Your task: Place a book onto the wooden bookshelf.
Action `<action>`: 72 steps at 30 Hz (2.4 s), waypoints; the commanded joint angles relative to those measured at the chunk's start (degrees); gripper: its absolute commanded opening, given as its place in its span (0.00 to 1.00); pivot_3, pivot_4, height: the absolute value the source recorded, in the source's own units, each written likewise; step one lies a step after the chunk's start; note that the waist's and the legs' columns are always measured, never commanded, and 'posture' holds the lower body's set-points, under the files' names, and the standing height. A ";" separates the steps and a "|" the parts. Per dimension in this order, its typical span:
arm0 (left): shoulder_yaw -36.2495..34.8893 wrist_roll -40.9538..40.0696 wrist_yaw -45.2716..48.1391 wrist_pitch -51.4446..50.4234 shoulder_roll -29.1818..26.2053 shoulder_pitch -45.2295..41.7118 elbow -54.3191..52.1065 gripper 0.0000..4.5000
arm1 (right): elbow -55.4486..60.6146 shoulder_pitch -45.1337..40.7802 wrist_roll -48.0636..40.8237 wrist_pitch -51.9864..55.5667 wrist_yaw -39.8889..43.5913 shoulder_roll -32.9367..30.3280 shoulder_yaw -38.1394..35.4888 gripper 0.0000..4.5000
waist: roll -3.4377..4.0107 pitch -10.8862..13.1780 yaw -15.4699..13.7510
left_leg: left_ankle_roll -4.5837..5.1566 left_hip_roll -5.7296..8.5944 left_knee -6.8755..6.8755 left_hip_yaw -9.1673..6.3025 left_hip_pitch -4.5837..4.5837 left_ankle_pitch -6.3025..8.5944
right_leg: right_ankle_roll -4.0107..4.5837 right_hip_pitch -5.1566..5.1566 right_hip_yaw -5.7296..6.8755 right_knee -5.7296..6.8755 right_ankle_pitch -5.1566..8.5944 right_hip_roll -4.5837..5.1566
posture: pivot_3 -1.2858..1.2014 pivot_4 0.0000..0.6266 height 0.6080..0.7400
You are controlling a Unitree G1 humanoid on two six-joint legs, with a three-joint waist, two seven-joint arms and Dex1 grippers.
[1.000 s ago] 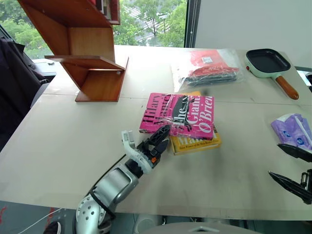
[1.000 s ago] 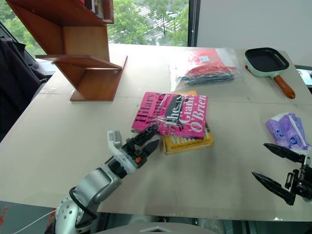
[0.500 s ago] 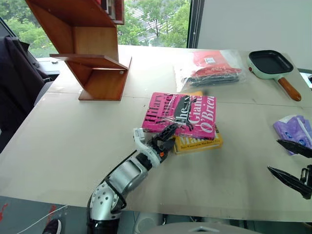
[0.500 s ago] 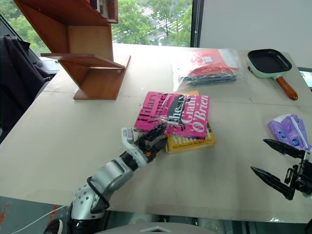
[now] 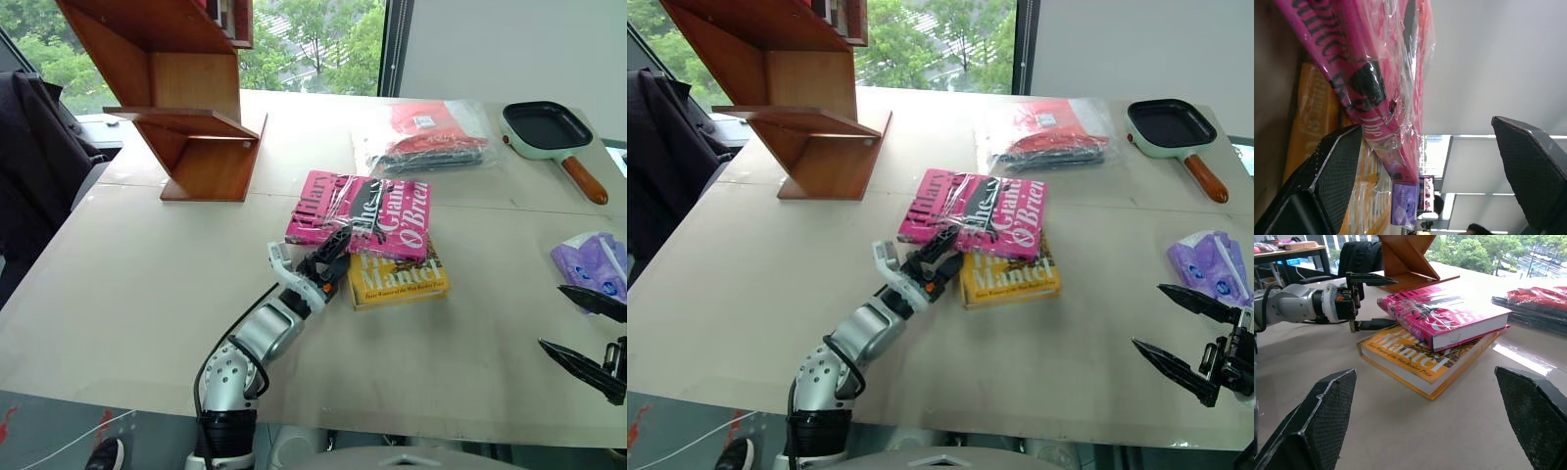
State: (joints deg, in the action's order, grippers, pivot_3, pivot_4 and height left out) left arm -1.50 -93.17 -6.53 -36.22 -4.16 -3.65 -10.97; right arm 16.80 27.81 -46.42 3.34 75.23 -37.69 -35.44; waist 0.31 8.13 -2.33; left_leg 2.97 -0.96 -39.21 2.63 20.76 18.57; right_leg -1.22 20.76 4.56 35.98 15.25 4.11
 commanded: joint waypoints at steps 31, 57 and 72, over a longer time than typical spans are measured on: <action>-7.85 7.05 -3.59 -4.69 3.55 -0.70 0.70 0.97 | -2.85 -2.27 2.48 -4.88 1.33 2.86 0.85 1.00 | 0.02 0.00 0.05 | 0.00 -0.04 0.10 -0.03 0.02 0.01 | 0.01 0.05 0.03 -0.03 0.00 0.16 | 0.52 0.24 1.00; -12.35 21.69 3.38 0.69 13.33 -19.89 25.30 0.79 | -0.71 -2.81 3.43 -5.96 -1.10 4.76 3.13 1.00 | -0.19 0.12 -0.49 | 0.00 -0.01 0.08 -0.04 0.06 0.01 | -0.19 0.04 0.14 -0.04 -0.11 0.13 | 0.52 0.24 1.00; -13.96 23.48 9.04 -2.19 11.00 -19.29 17.73 0.04 | -1.20 -5.73 2.56 -4.49 -1.65 4.12 3.82 1.00 | -0.18 0.13 -0.40 | -0.01 0.00 0.09 -0.10 0.07 0.01 | -0.21 0.04 0.16 -0.03 -0.13 0.15 | 0.52 0.24 1.00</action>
State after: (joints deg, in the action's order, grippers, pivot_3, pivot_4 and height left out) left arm -15.36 -68.79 0.63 -37.00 7.42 -23.78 10.40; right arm 14.77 22.16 -42.73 -1.33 73.77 -32.88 -31.17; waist 0.14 8.26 -2.73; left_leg 2.96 -0.96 -39.13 2.54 20.85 18.58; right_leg -1.43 20.83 4.72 35.95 15.12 4.26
